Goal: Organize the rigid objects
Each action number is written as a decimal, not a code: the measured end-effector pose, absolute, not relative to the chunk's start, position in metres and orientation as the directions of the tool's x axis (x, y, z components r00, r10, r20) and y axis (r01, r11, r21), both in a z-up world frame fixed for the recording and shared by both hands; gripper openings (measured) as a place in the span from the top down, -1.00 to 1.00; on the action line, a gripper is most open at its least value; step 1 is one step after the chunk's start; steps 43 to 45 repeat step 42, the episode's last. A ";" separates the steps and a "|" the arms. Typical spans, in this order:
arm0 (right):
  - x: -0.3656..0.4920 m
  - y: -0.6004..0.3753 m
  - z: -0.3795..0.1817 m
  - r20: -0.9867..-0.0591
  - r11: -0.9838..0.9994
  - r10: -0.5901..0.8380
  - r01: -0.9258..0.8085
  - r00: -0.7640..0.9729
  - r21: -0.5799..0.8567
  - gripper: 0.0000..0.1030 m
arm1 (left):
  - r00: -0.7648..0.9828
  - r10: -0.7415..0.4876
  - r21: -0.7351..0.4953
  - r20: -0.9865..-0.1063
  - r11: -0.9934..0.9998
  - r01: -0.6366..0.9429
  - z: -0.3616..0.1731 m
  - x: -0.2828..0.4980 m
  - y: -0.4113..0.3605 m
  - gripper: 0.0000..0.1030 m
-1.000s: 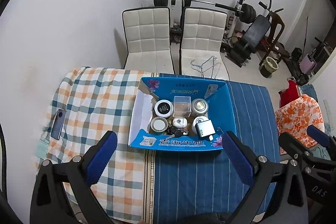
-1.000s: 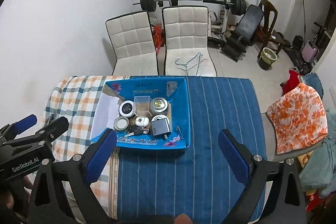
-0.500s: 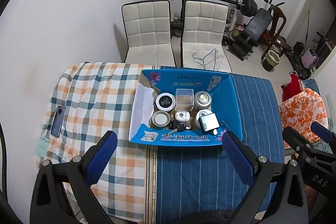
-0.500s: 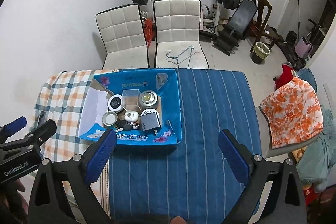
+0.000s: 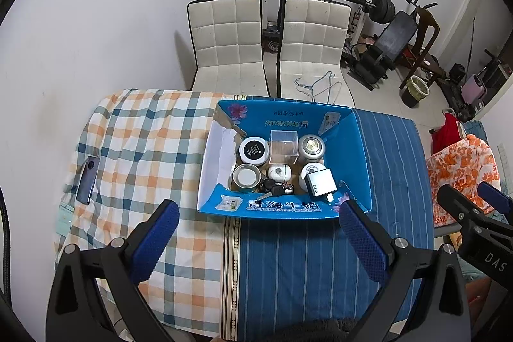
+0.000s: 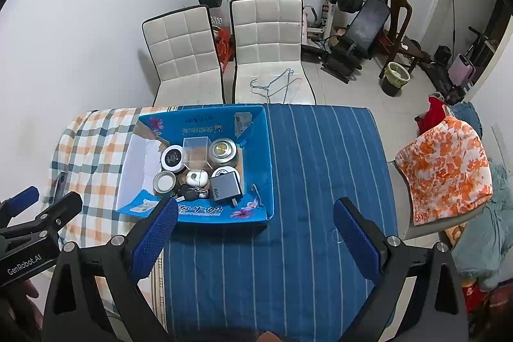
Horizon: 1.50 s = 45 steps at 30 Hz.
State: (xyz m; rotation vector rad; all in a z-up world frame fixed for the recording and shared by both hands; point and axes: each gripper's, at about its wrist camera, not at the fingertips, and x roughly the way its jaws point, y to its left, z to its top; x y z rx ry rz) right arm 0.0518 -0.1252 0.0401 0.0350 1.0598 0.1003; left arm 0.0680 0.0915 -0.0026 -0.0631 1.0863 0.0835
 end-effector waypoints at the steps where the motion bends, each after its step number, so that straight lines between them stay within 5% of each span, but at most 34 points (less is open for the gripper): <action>1: 0.052 -0.125 0.040 -0.868 0.995 0.100 -0.064 0.486 0.078 -0.93 | 0.463 0.039 -0.007 -0.886 0.995 -0.099 -0.003 0.068 0.092 -0.99; 45: 0.046 -0.121 0.038 -0.867 0.996 0.075 -0.071 0.492 0.046 -0.93 | 0.455 0.052 -0.002 -0.889 0.993 -0.118 -0.003 0.065 0.091 -0.99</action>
